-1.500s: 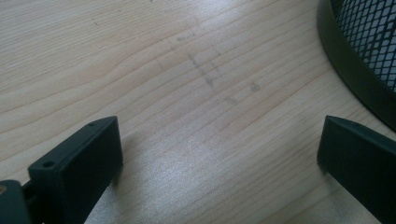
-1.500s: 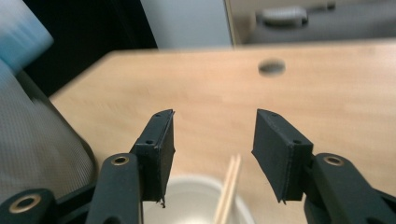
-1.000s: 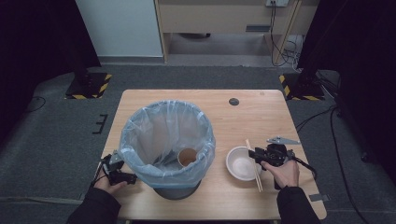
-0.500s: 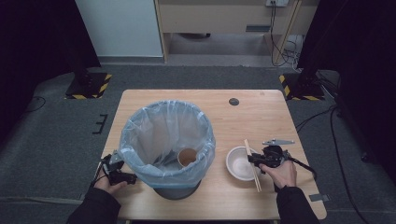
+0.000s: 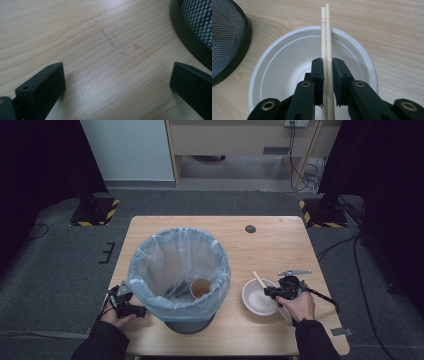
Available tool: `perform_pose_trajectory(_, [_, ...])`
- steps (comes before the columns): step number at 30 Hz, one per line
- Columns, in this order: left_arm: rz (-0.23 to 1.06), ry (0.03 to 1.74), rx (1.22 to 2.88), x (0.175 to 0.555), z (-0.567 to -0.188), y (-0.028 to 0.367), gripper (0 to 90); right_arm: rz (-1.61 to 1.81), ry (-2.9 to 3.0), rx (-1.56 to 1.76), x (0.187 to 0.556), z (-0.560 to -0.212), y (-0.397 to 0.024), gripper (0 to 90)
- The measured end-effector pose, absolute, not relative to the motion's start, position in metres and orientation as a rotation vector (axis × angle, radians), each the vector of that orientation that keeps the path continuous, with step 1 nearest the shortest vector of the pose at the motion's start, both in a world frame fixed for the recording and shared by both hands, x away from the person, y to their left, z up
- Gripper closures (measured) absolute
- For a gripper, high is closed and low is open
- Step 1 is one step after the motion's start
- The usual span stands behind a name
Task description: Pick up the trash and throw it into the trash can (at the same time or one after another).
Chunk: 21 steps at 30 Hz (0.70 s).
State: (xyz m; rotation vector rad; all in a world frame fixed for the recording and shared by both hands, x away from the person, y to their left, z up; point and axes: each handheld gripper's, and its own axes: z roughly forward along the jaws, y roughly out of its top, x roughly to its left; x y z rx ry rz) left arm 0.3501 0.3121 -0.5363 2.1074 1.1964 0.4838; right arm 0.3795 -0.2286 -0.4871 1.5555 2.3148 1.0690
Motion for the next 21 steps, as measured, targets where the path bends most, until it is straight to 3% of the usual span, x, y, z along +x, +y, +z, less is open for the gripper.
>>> perform_pose_trajectory(21, [0.484, 1.196, 2.108, 0.350, -0.536, 0.312, 0.0, 1.185, 2.253, 1.542, 0.379, -0.473, -0.233, 80.4])
